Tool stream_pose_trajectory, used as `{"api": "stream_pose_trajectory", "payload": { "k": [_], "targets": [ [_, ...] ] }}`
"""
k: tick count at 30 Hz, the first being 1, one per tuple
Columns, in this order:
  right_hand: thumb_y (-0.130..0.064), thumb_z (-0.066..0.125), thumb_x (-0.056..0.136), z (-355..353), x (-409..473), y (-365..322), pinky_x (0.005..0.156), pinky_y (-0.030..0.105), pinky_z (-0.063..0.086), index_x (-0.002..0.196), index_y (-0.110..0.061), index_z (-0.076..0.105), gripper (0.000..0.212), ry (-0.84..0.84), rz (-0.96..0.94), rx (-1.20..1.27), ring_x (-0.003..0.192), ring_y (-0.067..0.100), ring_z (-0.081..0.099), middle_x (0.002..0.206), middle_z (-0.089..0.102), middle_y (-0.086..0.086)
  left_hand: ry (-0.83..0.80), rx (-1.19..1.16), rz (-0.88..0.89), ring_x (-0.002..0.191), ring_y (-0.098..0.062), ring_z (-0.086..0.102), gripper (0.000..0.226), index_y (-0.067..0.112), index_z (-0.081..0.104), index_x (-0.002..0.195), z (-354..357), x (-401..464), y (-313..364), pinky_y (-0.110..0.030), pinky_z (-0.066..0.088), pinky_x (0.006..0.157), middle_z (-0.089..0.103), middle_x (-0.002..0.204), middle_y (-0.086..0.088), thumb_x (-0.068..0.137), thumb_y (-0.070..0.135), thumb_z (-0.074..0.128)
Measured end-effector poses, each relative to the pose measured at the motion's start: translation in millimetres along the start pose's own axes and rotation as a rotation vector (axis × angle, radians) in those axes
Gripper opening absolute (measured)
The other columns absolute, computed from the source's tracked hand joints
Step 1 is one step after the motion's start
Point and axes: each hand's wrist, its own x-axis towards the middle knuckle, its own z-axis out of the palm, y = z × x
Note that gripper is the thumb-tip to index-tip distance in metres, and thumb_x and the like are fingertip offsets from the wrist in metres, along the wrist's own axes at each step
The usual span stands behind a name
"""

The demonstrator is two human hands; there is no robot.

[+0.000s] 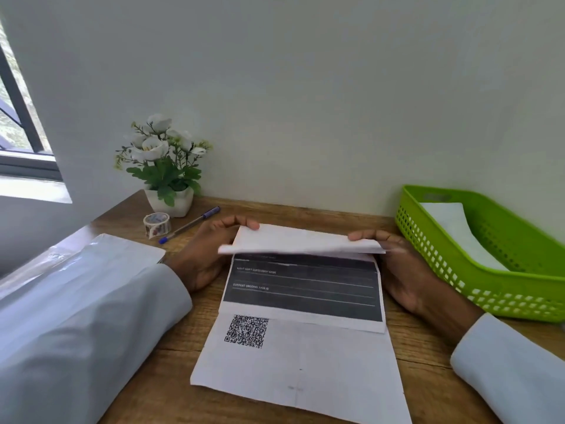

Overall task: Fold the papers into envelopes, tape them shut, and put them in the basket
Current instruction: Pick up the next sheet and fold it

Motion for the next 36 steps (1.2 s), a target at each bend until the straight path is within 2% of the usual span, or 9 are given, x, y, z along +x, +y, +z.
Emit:
{"api": "stream_pose_trajectory", "payload": {
  "k": [3,8,12,16,19,23,30,33,36],
  "targets": [
    [0.006,0.055,0.087,-1.2,-3.0,0.7,0.053,0.028,0.055,0.073,-0.011,0.069,0.026,0.075,-0.019,-0.009,0.058,0.022,0.068,0.072,0.073,0.011,0.010,-0.020,-0.038,0.071,-0.019,0.068,0.025,0.016,0.065,0.095,-3.3,2.1,1.4,-0.028,0.056,0.056,0.072,0.093,-0.009,0.100,0.010,0.041],
    [0.011,0.060,0.083,-2.6,-2.4,7.0,0.065,0.034,0.049,0.062,-0.015,0.072,0.035,0.163,-0.148,-0.078,0.061,0.025,0.066,0.069,0.075,0.002,-0.117,0.053,-0.029,0.086,-0.022,0.070,0.025,0.018,0.063,0.116,-3.8,0.8,-2.2,-0.032,0.059,0.067,0.073,0.105,-0.006,0.093,0.014,0.057],
    [0.000,0.060,0.085,1.0,-2.7,5.0,0.070,0.037,0.048,0.081,-0.015,0.078,0.024,0.138,-0.102,-0.110,0.075,0.029,0.066,0.086,0.077,0.012,-0.108,0.183,0.003,0.093,-0.022,0.070,0.036,0.014,0.072,0.105,-1.9,-0.9,-9.3,-0.030,0.059,0.074,0.072,0.111,-0.007,0.069,0.010,0.076],
    [-0.006,0.043,0.091,-2.8,-5.4,2.0,0.071,0.036,0.050,0.099,-0.011,0.076,0.035,0.052,-0.069,-0.065,0.084,0.025,0.067,0.100,0.075,0.013,-0.042,0.126,0.026,0.099,-0.027,0.070,0.046,0.017,0.072,0.109,-4.5,0.2,-8.5,-0.037,0.059,0.080,0.070,0.115,-0.008,0.064,0.008,0.079],
    [-0.018,0.063,0.088,-2.6,-12.9,3.2,0.080,0.036,0.056,0.107,-0.008,0.074,0.024,-0.037,-0.091,-0.086,0.096,0.026,0.070,0.107,0.075,0.011,-0.073,0.129,0.036,0.103,-0.029,0.068,0.057,0.021,0.070,0.113,-3.3,-1.1,-7.6,-0.040,0.059,0.081,0.068,0.118,-0.008,0.059,0.007,0.084],
    [-0.002,0.079,0.070,1.2,-18.6,4.3,0.077,0.031,0.060,0.111,-0.011,0.073,0.042,-0.131,-0.087,-0.137,0.092,0.023,0.072,0.106,0.076,0.010,-0.131,0.181,0.055,0.108,-0.025,0.065,0.066,0.028,0.069,0.115,1.0,-5.0,-5.7,-0.034,0.059,0.080,0.064,0.122,-0.003,0.055,0.009,0.089],
    [0.007,0.078,0.069,-0.5,-15.5,-3.9,0.067,0.032,0.061,0.108,-0.012,0.074,0.044,-0.089,-0.089,-0.134,0.085,0.025,0.073,0.101,0.077,0.014,-0.056,0.301,0.076,0.100,-0.020,0.068,0.045,0.025,0.077,0.097,0.9,-3.2,-3.4,-0.032,0.058,0.081,0.071,0.111,0.000,0.053,0.024,0.087],
    [-0.002,0.081,0.072,-2.9,-13.0,-5.5,0.066,0.030,0.061,0.103,-0.011,0.075,0.033,-0.013,-0.140,-0.232,0.083,0.022,0.074,0.096,0.078,0.008,0.011,0.408,0.198,0.071,0.002,0.065,0.023,0.016,0.077,0.091,6.0,-6.1,1.1,-0.010,0.049,0.061,0.074,0.079,0.014,0.068,0.018,0.081],
    [-0.021,0.079,0.080,-5.5,-9.3,-3.0,0.067,0.031,0.058,0.091,-0.015,0.079,0.013,0.082,-0.333,-0.558,0.078,0.016,0.073,0.085,0.078,0.001,0.038,0.570,0.326,0.054,0.004,0.060,0.018,0.014,0.075,0.091,7.5,-10.2,5.5,-0.008,0.045,0.053,0.073,0.079,0.011,0.073,0.016,0.080]
  ]
}}
